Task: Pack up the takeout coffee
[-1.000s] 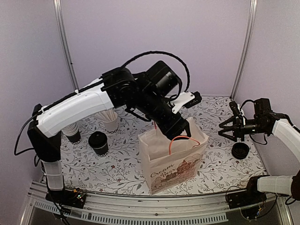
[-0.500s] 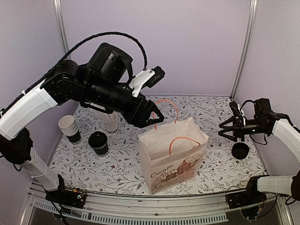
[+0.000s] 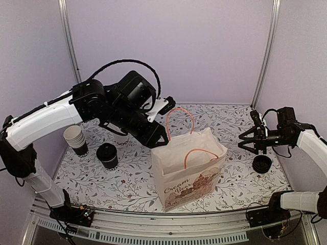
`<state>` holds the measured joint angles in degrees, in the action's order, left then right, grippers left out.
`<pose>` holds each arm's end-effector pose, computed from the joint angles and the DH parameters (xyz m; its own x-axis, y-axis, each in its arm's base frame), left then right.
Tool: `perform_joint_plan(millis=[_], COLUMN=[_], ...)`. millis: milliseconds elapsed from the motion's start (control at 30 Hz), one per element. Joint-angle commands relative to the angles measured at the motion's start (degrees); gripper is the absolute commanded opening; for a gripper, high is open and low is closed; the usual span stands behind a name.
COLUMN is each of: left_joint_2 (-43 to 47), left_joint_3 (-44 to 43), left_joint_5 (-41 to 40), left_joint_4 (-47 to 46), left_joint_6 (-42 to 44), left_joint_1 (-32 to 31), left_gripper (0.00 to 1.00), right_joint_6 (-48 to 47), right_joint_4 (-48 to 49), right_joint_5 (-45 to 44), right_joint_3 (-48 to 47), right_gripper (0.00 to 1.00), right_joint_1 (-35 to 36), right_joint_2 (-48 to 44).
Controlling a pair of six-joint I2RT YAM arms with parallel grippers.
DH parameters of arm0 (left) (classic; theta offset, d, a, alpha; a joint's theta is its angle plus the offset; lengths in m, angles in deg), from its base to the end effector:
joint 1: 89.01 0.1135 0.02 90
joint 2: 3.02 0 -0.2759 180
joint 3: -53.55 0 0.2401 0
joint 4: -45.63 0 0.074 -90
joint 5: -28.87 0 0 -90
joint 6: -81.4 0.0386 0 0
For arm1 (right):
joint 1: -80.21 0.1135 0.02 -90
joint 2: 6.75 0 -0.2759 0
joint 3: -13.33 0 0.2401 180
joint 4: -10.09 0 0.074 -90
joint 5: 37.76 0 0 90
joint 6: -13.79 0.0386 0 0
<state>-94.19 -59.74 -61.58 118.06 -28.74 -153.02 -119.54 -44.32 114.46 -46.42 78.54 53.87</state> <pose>0.1405 -0.2875 0.3931 -0.6253 0.4970 -0.6017 0.7257 0.6538 -0.2142 0.1780 0.0290 0.2747 -0.2613 -0.3123 -0.9133 -0.9203 0.3660 0.1381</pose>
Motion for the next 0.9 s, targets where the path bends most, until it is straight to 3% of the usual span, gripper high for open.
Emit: perform_joint_plan(millis=[0,67,233,467,600,867], left_joint_2=[-3.1,-4.4,-6.4,-9.7,-11.4,-14.6], left_joint_3=[-0.5,-1.1,-4.2,-11.6,-10.3,-7.2], left_joint_5=[3.9,5.6,3.1,-11.5,-14.3,-28.9], left_joint_4=[-0.7,-0.6,-0.1,2.2,-0.9,-3.0], left_joint_6=[3.5,4.8,8.6,17.1,21.1,23.7], left_joint_1=[1.8,2.1,2.5,1.7,-0.6,-9.1], left_gripper=[0.35,0.29,0.00,0.00,0.00,0.00], right_joint_6=[-0.8,-0.9,-0.9,-0.9,-0.8,-0.5], right_joint_4=[-0.9,-0.9,-0.9,-0.8,-0.6,-0.1], right_joint_5=[0.8,0.6,0.5,0.2,-0.3,-1.0], right_joint_3=[0.2,0.2,0.3,0.3,0.4,0.5], right_gripper=[0.54,0.55,0.54,0.54,0.54,0.54], right_joint_1=[-0.1,-0.1,-0.1,-0.1,-0.1,-0.1], right_joint_2=[-1.1,-1.0,-1.0,-0.4,-0.2,0.3])
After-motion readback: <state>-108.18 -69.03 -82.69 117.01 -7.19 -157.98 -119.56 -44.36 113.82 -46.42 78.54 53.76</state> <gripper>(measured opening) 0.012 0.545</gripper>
